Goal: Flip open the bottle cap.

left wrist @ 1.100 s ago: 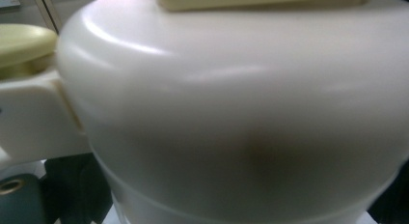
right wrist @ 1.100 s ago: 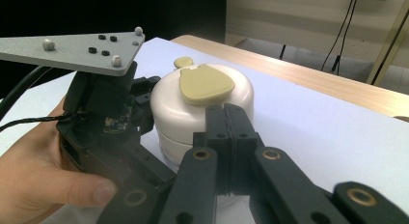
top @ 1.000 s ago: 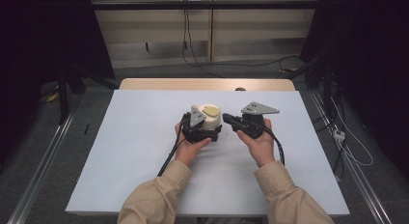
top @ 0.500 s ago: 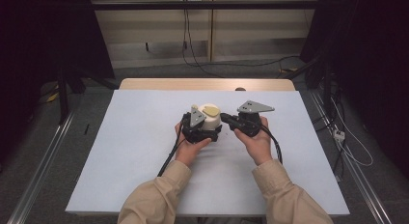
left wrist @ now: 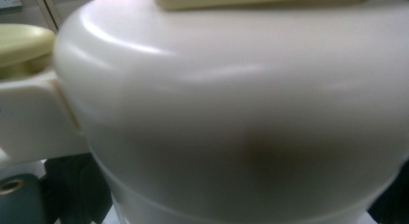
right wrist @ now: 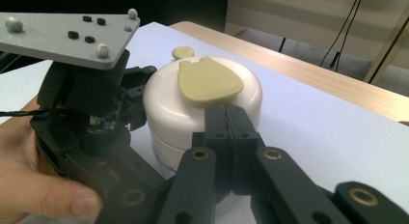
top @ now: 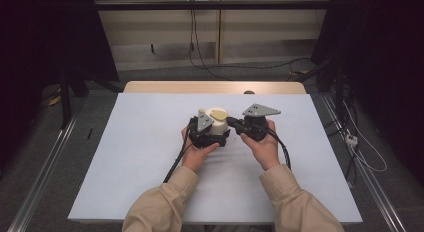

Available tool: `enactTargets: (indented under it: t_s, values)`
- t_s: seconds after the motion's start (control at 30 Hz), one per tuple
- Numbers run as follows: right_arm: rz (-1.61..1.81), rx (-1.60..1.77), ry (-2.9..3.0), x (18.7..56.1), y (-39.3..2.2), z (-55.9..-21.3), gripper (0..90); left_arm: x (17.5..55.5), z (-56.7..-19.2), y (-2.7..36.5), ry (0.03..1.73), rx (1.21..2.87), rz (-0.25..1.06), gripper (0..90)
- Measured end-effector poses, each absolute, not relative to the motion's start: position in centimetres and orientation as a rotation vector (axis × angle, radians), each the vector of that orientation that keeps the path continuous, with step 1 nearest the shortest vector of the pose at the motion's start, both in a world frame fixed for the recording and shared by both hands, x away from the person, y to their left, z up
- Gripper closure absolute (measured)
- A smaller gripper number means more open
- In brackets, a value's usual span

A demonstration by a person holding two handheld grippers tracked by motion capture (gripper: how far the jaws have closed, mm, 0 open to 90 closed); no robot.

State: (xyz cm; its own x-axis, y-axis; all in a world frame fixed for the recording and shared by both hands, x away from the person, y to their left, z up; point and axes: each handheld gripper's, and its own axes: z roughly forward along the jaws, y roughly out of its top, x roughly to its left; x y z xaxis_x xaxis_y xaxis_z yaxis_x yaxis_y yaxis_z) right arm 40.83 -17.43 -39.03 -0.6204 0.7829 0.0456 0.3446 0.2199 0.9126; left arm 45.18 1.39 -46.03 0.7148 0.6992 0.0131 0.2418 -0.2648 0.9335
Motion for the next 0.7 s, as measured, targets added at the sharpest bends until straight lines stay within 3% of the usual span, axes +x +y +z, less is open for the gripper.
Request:
enactTargets:
  t_s: [0.7]
  values:
    - [1.395,1.009,2.075,41.25,-16.37,-38.15,89.3,45.16,-46.03,1.34,0.739,1.830,0.526,4.8]
